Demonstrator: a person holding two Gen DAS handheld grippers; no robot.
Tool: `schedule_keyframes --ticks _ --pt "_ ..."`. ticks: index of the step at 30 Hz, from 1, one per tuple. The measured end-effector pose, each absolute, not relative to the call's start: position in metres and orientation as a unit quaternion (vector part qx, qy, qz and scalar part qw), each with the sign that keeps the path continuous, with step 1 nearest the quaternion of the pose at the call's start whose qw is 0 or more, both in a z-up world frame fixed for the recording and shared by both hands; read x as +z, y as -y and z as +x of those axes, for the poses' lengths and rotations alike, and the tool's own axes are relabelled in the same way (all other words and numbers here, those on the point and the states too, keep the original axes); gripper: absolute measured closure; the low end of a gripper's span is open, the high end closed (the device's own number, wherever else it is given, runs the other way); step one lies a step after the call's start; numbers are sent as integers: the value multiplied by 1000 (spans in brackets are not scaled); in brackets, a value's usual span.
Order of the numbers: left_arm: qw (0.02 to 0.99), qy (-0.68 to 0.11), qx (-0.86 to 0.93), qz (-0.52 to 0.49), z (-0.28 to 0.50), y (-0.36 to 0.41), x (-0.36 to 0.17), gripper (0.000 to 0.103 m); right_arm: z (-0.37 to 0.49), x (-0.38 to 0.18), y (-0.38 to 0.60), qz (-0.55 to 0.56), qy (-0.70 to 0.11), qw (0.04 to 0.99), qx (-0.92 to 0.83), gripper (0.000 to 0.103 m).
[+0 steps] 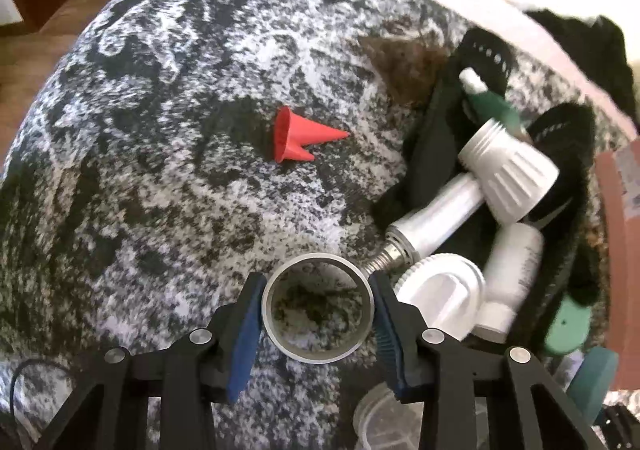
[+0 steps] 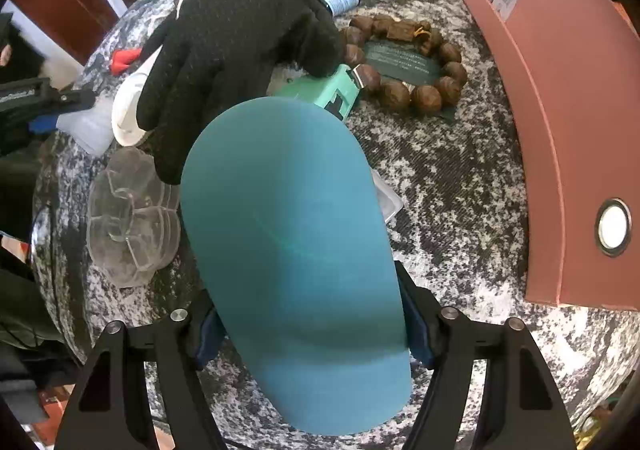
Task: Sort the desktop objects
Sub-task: 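Carry the grey ring into the pink box while the right tool carries the teal case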
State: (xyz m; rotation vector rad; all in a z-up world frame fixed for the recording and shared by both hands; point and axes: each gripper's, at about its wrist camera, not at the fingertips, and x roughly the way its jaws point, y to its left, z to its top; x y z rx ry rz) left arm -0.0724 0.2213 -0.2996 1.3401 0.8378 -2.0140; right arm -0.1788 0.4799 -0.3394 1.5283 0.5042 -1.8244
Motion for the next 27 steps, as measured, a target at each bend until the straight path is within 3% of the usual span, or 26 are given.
schedule_keyframes --ticks 12,21,27 --pt "290 -283 -755 516 -47 -268 -221 59 -162 -259 -505 579 -157 375 -707 31" --pt "226 -251 -755 563 -58 -381 -165 59 -155 -194 -566 596 -103 372 -704 31" --pt "166 -236 -778 558 -117 -457 -126 59 -175 -144 -647 590 -85 336 -730 31"
